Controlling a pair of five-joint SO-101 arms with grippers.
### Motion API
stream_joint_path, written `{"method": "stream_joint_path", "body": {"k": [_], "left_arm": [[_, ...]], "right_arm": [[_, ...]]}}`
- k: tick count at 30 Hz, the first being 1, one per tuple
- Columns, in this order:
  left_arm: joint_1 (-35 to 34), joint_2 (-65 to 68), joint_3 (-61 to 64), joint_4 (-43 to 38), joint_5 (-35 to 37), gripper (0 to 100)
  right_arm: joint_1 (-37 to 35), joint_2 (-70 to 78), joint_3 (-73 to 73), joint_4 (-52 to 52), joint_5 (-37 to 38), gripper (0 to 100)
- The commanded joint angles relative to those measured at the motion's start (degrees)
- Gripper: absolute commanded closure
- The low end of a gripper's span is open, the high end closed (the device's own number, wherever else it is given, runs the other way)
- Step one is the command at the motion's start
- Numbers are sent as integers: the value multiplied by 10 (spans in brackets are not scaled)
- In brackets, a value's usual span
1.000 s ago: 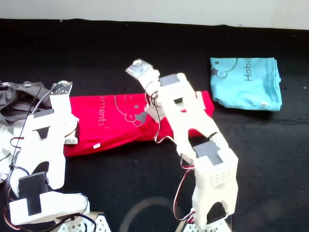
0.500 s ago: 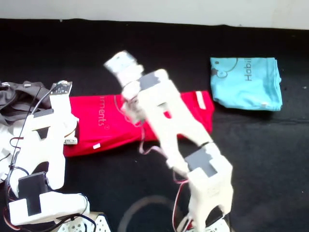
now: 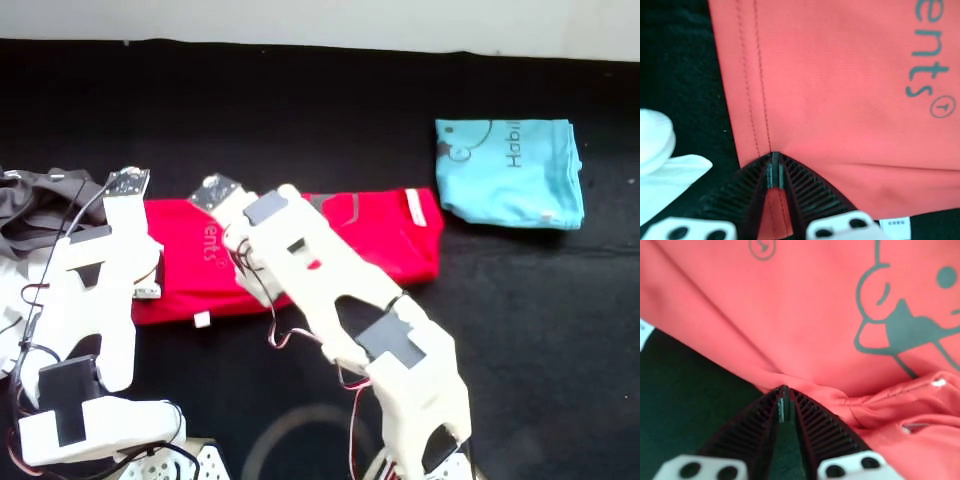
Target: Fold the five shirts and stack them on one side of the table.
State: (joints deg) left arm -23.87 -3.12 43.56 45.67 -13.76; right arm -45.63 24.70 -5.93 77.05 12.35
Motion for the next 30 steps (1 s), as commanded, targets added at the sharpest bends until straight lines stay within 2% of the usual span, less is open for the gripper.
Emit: {"method": "stream_joint_path", "body": {"k": [1, 6, 10, 15, 17, 22, 25, 30], "left_arm": [[-7, 2, 0, -20, 3, 991], [-7, 2, 0, -20, 3, 991], [-6, -8, -8, -13, 4, 990], [-7, -52, -111, 137, 4, 989], [-22, -47, -162, 159, 4, 957], [-43, 51, -273, 196, 3, 797], [-38, 130, -331, 234, 3, 809], [-39, 218, -395, 254, 3, 817]], "right_arm": [[0, -29, -21, 19, -2, 991], [24, -85, -26, 15, -2, 991], [76, -172, -31, 16, -2, 991], [168, -268, -27, 19, -2, 991], [191, -293, -25, 36, -1, 991], [209, -357, -26, 135, 48, 991], [212, -408, -26, 189, 54, 991], [271, -494, -18, 239, 55, 991]]}}
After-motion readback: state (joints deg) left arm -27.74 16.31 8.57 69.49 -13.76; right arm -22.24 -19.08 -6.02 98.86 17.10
